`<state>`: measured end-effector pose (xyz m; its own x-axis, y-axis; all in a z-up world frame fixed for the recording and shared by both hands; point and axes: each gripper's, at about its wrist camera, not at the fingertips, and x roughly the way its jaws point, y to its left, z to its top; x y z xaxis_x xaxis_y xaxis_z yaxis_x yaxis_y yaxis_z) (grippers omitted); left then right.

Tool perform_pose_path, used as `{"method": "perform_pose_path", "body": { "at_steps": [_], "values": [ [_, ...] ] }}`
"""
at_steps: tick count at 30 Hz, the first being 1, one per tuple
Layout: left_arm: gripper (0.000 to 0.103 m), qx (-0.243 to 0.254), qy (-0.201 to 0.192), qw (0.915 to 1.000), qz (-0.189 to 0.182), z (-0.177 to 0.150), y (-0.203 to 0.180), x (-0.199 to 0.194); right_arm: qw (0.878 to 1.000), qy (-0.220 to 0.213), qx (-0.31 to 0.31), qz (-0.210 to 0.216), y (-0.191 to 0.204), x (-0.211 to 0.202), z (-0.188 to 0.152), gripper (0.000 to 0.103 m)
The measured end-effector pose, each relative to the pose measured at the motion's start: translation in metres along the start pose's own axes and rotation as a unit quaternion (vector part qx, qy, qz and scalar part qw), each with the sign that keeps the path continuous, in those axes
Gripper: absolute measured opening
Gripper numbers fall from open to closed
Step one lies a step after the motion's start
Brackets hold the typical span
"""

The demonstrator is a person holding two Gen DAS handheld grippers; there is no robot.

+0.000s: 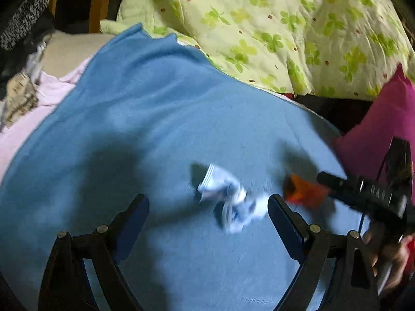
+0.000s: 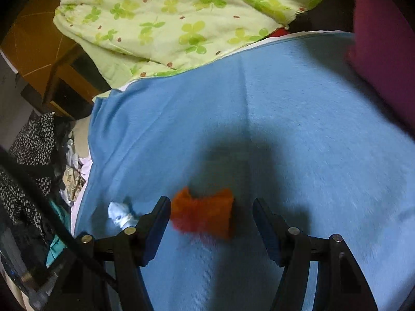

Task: Collect trash
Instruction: 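Grasp the light blue mask with the left gripper while the right gripper grasps the orange bow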

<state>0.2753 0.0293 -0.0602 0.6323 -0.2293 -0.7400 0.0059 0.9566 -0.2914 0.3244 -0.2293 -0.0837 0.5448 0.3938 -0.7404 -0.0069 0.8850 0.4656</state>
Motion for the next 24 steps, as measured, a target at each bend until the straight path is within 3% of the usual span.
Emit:
{"method": "perform_pose_path", "body": {
  "at_steps": [4,8,10,13,14,15,16,19,24],
  "values": [
    [0.093,-0.031,0.02,0.999,-0.027,0.012,0.004,0.021,0.999,0.026,-0.038,0.018,0.006,0.019,0.004,0.069],
    [0.092,-0.037,0.043,0.9982,-0.021,0.008,0.002,0.038,0.996,0.035,-0.085,0.006,0.015,0.027,-0.001,0.066],
    [0.085,-0.038,0.052,0.9976,-0.024,0.003,0.001,0.044,0.995,0.034,-0.096,-0.003,0.019,0.026,-0.005,0.057],
    [0.065,-0.044,0.053,0.9967,-0.043,0.0,0.002,0.045,0.993,0.027,-0.115,-0.022,0.025,0.022,-0.014,0.05],
    [0.049,-0.045,0.053,0.9962,-0.052,0.0,0.002,0.045,0.992,0.024,-0.119,-0.026,0.026,0.019,-0.018,0.048],
    [0.04,-0.05,0.058,0.995,-0.064,-0.001,0.002,0.047,0.992,0.021,-0.122,-0.03,0.028,0.015,-0.022,0.042],
    [0.038,-0.054,0.06,0.994,-0.074,-0.002,0.004,0.048,0.992,0.02,-0.124,-0.031,0.029,0.013,-0.025,0.033],
    [0.027,-0.046,0.05,0.9948,-0.076,-0.005,0.002,0.045,0.991,0.017,-0.126,-0.036,0.031,-0.002,-0.041,0.02],
    [0.02,-0.05,0.042,0.995,-0.076,-0.011,0.004,0.029,0.992,0.008,-0.123,-0.025,0.031,-0.027,-0.061,0.02]
  ]
}}
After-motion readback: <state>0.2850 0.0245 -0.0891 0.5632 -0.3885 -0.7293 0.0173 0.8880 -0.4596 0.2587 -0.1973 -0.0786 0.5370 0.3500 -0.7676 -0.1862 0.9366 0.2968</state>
